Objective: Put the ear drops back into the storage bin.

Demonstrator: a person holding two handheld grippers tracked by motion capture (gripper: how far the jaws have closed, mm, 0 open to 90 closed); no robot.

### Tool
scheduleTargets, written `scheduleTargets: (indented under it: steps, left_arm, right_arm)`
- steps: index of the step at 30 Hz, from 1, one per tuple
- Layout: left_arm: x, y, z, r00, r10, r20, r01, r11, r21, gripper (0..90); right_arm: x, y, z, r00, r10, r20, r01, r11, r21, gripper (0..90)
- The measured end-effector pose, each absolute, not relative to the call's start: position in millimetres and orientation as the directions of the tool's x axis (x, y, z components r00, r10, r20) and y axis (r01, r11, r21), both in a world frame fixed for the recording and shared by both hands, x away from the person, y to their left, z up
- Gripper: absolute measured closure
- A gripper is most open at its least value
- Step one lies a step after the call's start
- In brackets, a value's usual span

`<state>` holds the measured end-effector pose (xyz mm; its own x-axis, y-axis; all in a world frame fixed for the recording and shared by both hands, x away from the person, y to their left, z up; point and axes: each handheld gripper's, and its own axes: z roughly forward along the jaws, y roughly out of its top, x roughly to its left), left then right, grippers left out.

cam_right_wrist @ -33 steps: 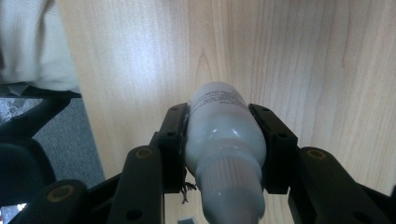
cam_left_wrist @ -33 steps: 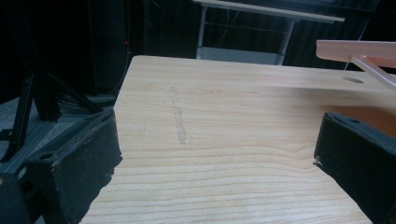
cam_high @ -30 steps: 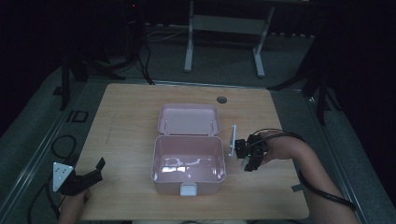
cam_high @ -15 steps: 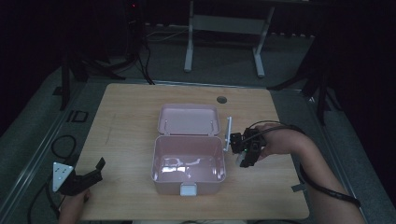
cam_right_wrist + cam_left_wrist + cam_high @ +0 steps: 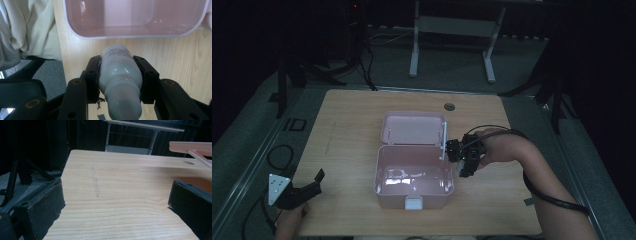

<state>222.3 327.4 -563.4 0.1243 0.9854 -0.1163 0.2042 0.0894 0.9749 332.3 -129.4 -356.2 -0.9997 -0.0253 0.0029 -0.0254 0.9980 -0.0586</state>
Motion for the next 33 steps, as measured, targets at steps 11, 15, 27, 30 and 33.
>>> scheduleTargets:
  steps: [11, 15, 27, 30, 33]
  left_arm:
    - [222, 328, -563, 0.126, 0.985, -0.117, 0.204, 0.09, 0.975, 0.5]
    - [222, 328, -563, 0.127, 0.985, -0.118, 0.205, 0.091, 0.975, 0.4]
    - [222, 328, -563, 0.128, 0.985, -0.118, 0.206, 0.09, 0.974, 0.4]
    - [222, 328, -563, 0.127, 0.985, -0.117, 0.207, 0.089, 0.974, 0.5]
    - [222, 328, -563, 0.128, 0.985, -0.115, 0.207, 0.087, 0.974, 0.5]
  right_arm:
    - [331, -100, -354, -0.998, -0.067, 0.004, -0.067, 0.997, -0.048, 59.7]
    - [332, -91, -360, -0.996, -0.082, 0.017, -0.083, 0.995, -0.047, 59.7]
    - [334, -75, -395, -0.992, -0.111, 0.052, -0.114, 0.991, -0.065, 59.7]
    - [335, -74, -401, -0.992, -0.112, 0.05, -0.115, 0.991, -0.069, 59.7]
    - [335, -72, -411, -0.991, -0.124, 0.051, -0.127, 0.989, -0.072, 59.7]
